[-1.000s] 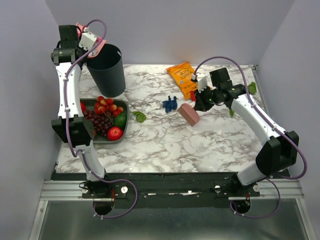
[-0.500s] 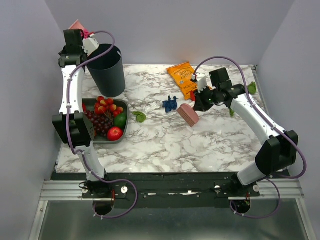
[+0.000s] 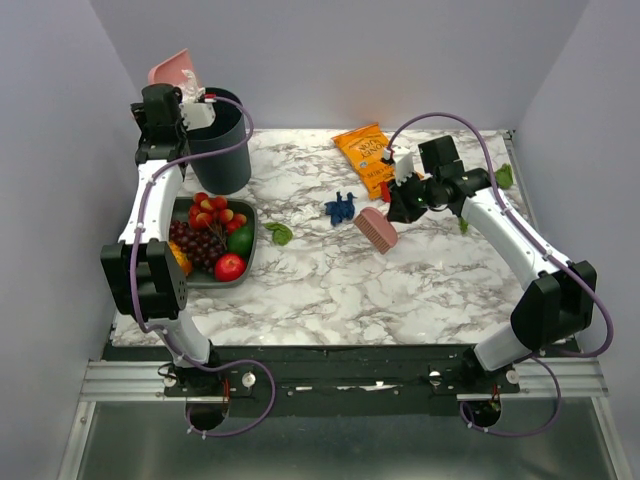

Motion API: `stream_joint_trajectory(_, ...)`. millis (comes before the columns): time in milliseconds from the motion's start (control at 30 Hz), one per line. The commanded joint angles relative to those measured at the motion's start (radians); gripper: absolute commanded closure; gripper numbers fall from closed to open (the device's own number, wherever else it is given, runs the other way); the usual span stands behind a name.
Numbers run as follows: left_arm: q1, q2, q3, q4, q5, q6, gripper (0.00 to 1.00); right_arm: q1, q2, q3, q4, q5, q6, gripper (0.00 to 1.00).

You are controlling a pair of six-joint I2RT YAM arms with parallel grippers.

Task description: Sweep away the paper scraps from the table

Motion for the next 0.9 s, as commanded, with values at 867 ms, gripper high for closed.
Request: stream_joint_trajectory(867,-0.008,-0.072,-0.050,0.320,-0.058,0.040,1.00,-0.001,0.019,0.062,0.019,-0.083,0.026,0.99)
